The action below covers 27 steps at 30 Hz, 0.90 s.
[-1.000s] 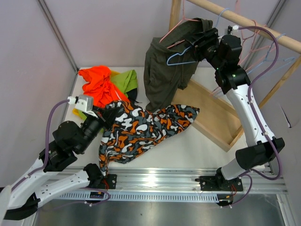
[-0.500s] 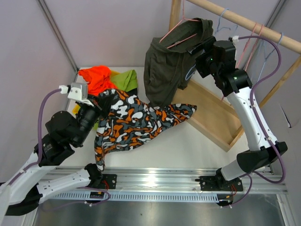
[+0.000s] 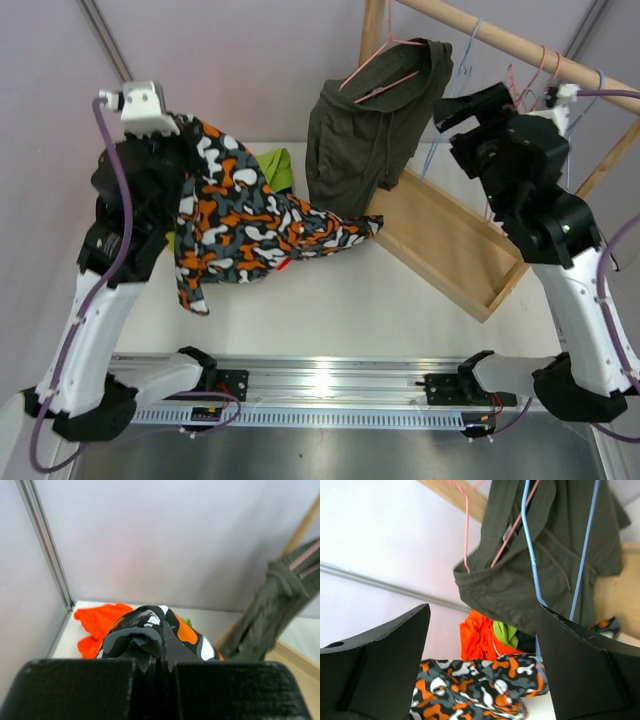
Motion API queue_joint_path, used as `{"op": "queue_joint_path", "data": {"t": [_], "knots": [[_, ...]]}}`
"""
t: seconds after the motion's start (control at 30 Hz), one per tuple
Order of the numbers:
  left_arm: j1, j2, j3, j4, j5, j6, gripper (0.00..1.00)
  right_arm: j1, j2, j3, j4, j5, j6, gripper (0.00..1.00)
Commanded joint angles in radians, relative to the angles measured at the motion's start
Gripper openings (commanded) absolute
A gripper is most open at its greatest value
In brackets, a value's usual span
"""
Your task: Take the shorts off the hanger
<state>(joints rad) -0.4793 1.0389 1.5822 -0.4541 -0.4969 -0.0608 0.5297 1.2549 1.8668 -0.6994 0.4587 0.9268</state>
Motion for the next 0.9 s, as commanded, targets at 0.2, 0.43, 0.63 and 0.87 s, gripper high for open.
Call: {"op": "queue_joint_path", "data": {"t": [0.2,0.43,0.63,0.87], "knots": [[0.337,0.41,0.67,-0.139,0.216,-0.059,0.0,0.001,-0.158,-0.156,0.026,0.115,-0.075,0.91],[0.43,0.608,0.874,-0.006,0.221,-0.053,0.0,0.001,-0.238,-0.297,0.069,0.083,-0.062,0.89],[0.464,0.687,0.697,-0.017,0.17,-0.072,0.0,0.001,-0.268,-0.359,0.231,-0.029,-0.112,0.87],[0.464,0.681,0.221,-0.014,0.139,-0.189,0.42,0.001,-0.129,-0.162,0.373,-0.187,-0.232,0.88]]}}
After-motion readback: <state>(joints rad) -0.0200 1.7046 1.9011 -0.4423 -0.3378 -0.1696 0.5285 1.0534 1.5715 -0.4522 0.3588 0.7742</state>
